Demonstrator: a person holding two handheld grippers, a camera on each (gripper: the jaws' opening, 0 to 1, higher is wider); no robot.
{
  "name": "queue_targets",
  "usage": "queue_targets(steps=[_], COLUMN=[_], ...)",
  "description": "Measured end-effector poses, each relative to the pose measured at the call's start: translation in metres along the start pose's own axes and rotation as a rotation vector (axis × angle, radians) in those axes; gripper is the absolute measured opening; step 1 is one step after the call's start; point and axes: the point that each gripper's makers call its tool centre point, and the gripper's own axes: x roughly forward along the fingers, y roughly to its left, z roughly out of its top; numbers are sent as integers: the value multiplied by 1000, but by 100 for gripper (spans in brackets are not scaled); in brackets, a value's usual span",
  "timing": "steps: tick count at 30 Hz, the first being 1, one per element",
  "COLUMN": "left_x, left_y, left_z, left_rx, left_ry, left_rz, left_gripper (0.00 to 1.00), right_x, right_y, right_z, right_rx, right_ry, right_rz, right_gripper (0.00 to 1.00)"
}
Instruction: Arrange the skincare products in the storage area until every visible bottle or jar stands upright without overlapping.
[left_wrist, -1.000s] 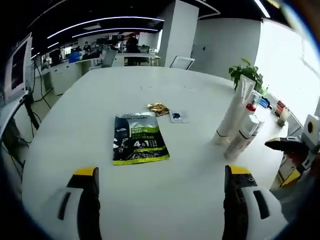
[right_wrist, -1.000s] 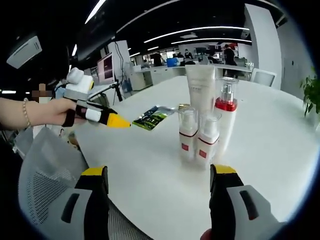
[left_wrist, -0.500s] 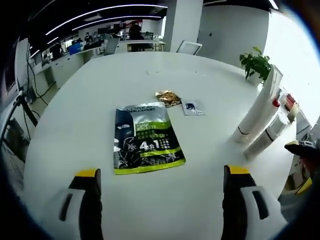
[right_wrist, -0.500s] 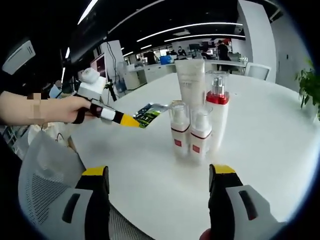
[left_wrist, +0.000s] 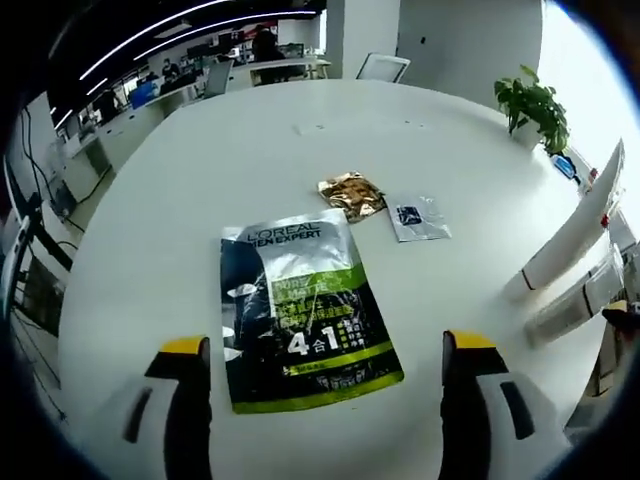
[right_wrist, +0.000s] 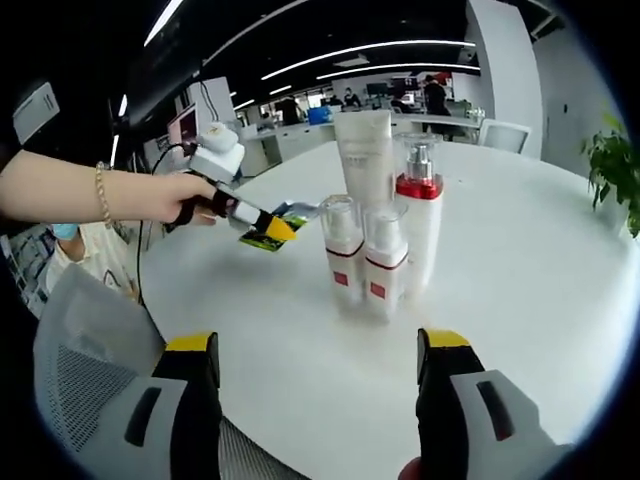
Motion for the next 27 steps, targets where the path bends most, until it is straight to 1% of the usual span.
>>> queue_targets(steps=[2, 5, 10, 11, 15, 18, 20, 21, 22, 23, 24, 25, 27], left_x=[2, 7, 14, 16, 19, 18, 18, 19, 18, 18, 16, 14, 18], left_y=[3, 5, 11, 15, 19, 18, 16, 15, 14, 13, 10, 12, 12], left_z=[-2, -1, -5, -4, 1, 1, 3, 6, 9, 8, 10, 13, 11], left_rx=[1, -4, -21, -18, -5, -7, 3, 14, 27, 36, 55, 76, 63], left_ry=[22, 46, 81, 81, 82, 88, 78, 65, 46, 48, 40, 22, 27], left_rz=[19, 22, 30, 46, 49, 44, 35, 27, 23, 24, 22, 35, 28], left_gripper=[91, 91, 88, 89, 91, 89, 84, 78, 70, 67, 61, 55, 54], right_x=[0, 0, 0, 0, 2, 3, 3, 3, 3, 3, 3, 3, 3], right_y=[0, -1, -1, -1, -2, -2, -2, -2, -2, -2, -2, -3, -3], right_z=[0, -2, -3, -3, -6, -7, -8, -8, -8, -8, -8, -8, -8], right_rx=[4, 6, 8, 8, 9, 6, 3, 2, -1, -2, -3, -2, -3], right_ry=[1, 9, 18, 20, 29, 35, 38, 39, 40, 41, 42, 41, 40], right_rz=[-3, -5, -5, -5, -4, -4, -4, -4, -4, -5, -5, -5, -8], right_gripper=[80, 80, 80, 79, 79, 79, 79, 78, 78, 78, 78, 78, 78])
